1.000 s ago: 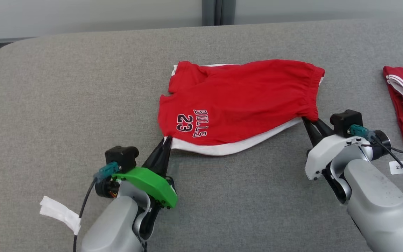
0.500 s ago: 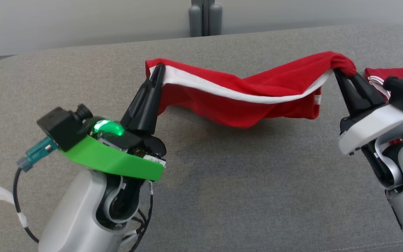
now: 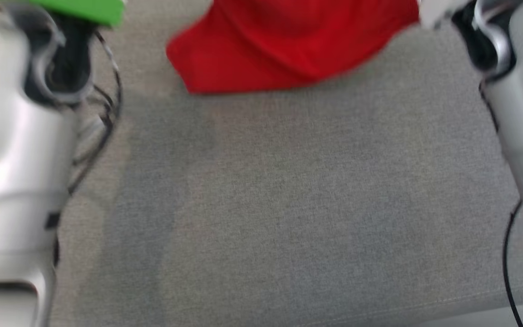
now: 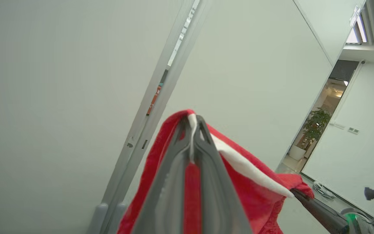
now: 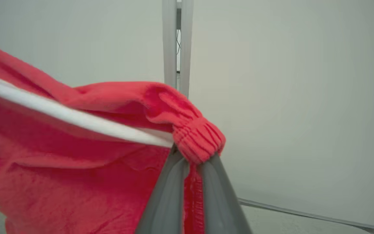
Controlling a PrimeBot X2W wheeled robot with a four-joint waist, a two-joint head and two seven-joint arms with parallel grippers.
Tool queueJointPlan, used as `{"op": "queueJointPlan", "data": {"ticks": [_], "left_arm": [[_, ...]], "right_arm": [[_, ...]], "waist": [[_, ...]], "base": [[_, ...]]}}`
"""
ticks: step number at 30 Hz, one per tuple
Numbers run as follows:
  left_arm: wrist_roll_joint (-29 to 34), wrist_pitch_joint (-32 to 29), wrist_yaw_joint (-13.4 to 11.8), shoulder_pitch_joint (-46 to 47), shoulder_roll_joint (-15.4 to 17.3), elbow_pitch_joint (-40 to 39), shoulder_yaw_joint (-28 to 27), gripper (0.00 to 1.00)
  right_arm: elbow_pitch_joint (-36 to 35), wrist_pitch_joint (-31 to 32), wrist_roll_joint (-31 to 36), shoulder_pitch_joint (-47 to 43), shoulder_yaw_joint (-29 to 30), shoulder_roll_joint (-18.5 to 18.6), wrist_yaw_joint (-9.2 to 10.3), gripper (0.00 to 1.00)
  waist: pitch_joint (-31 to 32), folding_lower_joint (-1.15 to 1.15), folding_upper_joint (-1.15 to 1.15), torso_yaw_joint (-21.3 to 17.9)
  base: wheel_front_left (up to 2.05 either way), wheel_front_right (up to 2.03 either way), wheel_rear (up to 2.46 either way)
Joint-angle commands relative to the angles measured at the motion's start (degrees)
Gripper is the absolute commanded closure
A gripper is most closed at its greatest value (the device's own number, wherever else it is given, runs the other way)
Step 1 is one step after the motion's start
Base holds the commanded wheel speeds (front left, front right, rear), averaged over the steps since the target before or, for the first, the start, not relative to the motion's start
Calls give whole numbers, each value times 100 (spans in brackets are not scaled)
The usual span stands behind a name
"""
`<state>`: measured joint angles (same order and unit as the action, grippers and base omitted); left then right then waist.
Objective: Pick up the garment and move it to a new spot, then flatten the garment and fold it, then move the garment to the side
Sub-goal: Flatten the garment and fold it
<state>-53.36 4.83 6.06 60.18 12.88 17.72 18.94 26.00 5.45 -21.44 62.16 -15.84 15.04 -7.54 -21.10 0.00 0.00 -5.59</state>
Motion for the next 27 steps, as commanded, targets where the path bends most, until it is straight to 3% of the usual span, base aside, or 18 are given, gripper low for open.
{"op": "queueJointPlan", "data": {"ticks": [1, 6, 10, 20, 27], "left_arm": [[149, 207, 48, 422, 73, 180, -53, 100], [239, 842, 119, 1402, 13, 622, -198, 100], [74, 992, 143, 1410, 32, 648, -197, 100], [-356, 1037, 149, -479, 196, 569, 577, 100], [-550, 1035, 150, -2361, 391, 133, 956, 100]], "right_arm": [[262, -312, 172, 406, 91, -90, 11, 100], [1088, -1680, 652, 1445, 500, -460, 11, 100], [1493, -1975, 874, 1663, 416, -590, 11, 100], [2479, -2066, 666, 515, -697, -508, 12, 100], [2433, -2041, 89, -614, -1410, -174, 12, 100]], "waist": [[-736, 0, 0, -354], [-932, 0, 0, -360], [-953, 0, 0, -267], [-788, 0, 0, 41], [-143, 0, 0, 239]], "base": [[0, 0, 0], [0, 0, 0], [0, 0, 0], [0, 0, 0], [0, 0, 0]]}}
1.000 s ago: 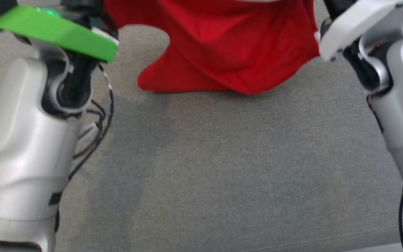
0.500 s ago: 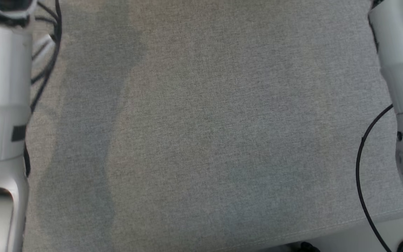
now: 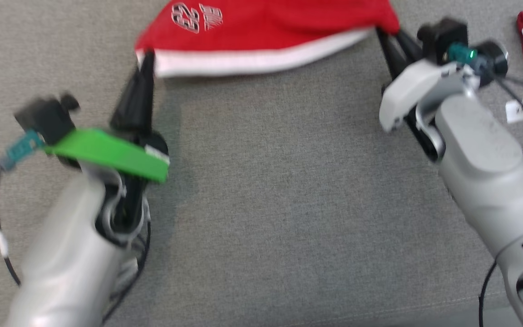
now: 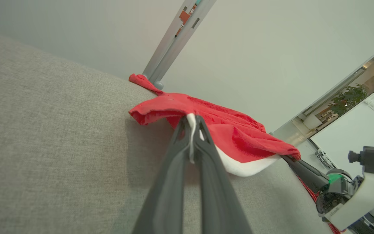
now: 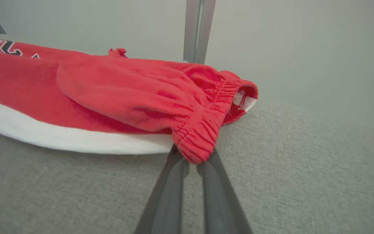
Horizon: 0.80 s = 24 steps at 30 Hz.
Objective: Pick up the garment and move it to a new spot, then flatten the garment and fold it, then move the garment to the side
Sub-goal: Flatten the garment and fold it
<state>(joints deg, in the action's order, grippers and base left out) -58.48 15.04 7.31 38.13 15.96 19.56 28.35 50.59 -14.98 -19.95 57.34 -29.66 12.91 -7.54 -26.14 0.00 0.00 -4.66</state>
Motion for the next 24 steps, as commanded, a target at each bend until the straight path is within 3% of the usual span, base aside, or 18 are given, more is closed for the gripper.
{"op": "queueJointPlan", "data": {"ticks": [1, 4, 7, 15, 19, 24], "left_arm": [[-100, 14, 24, -381, 81, -133, 68, 100], [-304, 14, 25, -1047, 254, -589, 385, 100], [-333, 13, 24, -1636, 662, -885, 887, 100], [-924, -428, 24, -2586, 1115, -1391, 1683, 100], [-1264, -777, -45, -2999, 1305, -1677, 1832, 100], [-1569, -1115, -389, -3395, 1577, -2360, 1900, 100]], "right_arm": [[-57, 77, -260, -301, -73, 49, 12, 100], [-283, 380, -722, -731, -237, 153, 12, 100], [-538, 802, -994, -1232, -335, 386, 12, 100], [-1446, 2034, -1072, -2658, 221, 834, 12, 100], [-2369, 2759, -895, -3598, 854, 951, 12, 100], [-4150, 3902, -487, -4872, 1774, 845, 12, 100]], "waist": [[463, 0, 0, 175], [751, 0, 0, 180], [1068, 0, 0, 248], [1663, 0, 0, 477], [1822, 0, 0, 503], [1892, 0, 0, 409]], "base": [[0, 0, 0], [0, 0, 0], [0, 0, 0], [0, 0, 0], [0, 0, 0], [0, 0, 0]]}}
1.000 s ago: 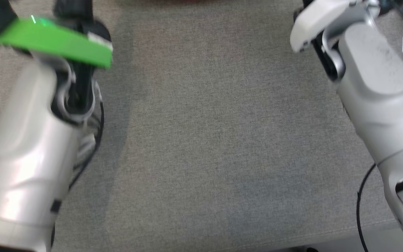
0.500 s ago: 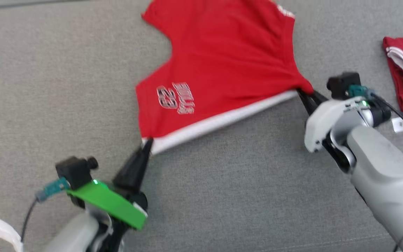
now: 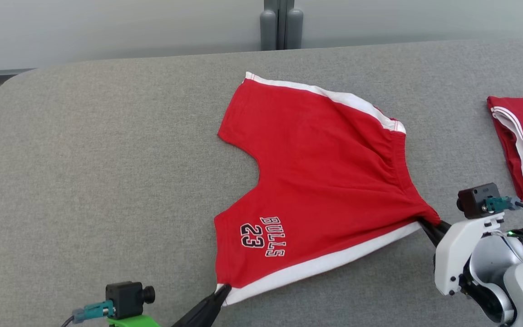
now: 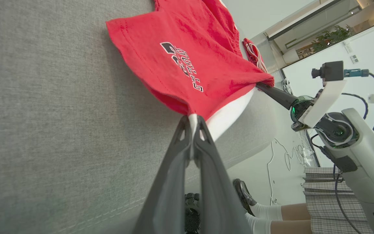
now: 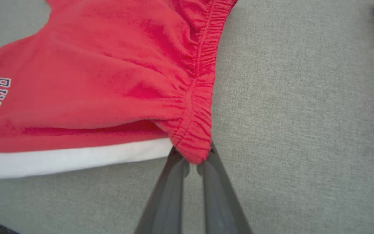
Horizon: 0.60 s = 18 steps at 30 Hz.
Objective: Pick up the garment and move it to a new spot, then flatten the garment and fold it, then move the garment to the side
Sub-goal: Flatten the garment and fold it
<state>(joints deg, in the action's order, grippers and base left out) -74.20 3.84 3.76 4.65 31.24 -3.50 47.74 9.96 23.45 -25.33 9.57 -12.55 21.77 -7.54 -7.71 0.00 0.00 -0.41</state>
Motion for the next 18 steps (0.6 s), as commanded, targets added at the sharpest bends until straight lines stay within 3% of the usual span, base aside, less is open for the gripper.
{"op": "queueJointPlan", "data": {"ticks": [1, 5, 8, 13, 18], "left_arm": [[32, 42, -86, -71, 87, -191, -60, 100], [277, 272, -156, 135, 95, -457, -207, 100], [505, 358, -87, 462, -82, -294, -225, 100], [801, 404, 77, 1228, -426, 428, -246, 100], [1118, 726, 43, 2007, -809, 1311, -460, 100]], "right_arm": [[-433, 238, 143, -291, 236, -95, 12, 100], [-1714, 737, 546, -926, 857, -532, 11, 100], [-2135, 881, 729, -1030, 988, -819, 10, 100], [-2218, 870, 939, -820, 1110, -1188, 10, 100], [-1833, 819, 1081, -499, 1148, -1409, 9, 100]], "waist": [[46, 0, 0, -41], [67, 0, 0, -115], [66, 0, 0, -158], [-17, 0, 0, -172], [-240, 0, 0, -228]], "base": [[0, 0, 0], [0, 0, 0], [0, 0, 0], [0, 0, 0], [0, 0, 0]]}}
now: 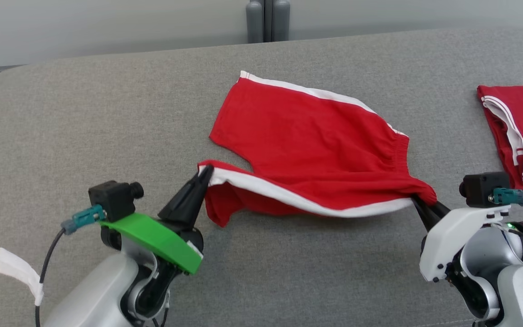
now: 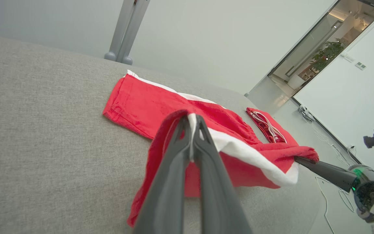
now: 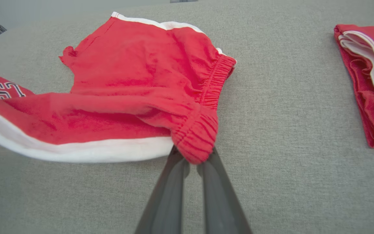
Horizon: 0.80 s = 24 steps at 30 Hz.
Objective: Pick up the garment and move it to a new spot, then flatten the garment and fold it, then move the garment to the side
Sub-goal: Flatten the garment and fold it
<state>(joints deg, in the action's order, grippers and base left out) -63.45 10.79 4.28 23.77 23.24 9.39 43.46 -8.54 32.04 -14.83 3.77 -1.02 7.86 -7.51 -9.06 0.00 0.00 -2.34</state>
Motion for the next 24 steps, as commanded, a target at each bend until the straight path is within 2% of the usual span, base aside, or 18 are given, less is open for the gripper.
{"op": "queueJointPlan", "data": {"ticks": [1, 8, 13, 24], "left_arm": [[163, 88, -43, 263, -57, 199, -67, 100], [523, 277, -101, 1250, -415, 1093, -272, 100], [753, 324, -8, 1990, -592, 1580, -323, 100], [1042, 64, -82, 3225, -843, 2735, -223, 100]], "right_arm": [[122, -68, 34, 181, -22, -61, 7, 100], [890, -413, -52, 969, -203, -197, 7, 100], [1391, -734, -116, 1620, -353, -290, 6, 100], [2036, -1408, -344, 2515, -240, -477, 6, 100]], "waist": [[-170, 0, 0, -50], [-687, 0, 0, -219], [-1070, 0, 0, -380], [-1675, 0, 0, -762]], "base": [[0, 0, 0], [0, 0, 0], [0, 0, 0], [0, 0, 0]]}}
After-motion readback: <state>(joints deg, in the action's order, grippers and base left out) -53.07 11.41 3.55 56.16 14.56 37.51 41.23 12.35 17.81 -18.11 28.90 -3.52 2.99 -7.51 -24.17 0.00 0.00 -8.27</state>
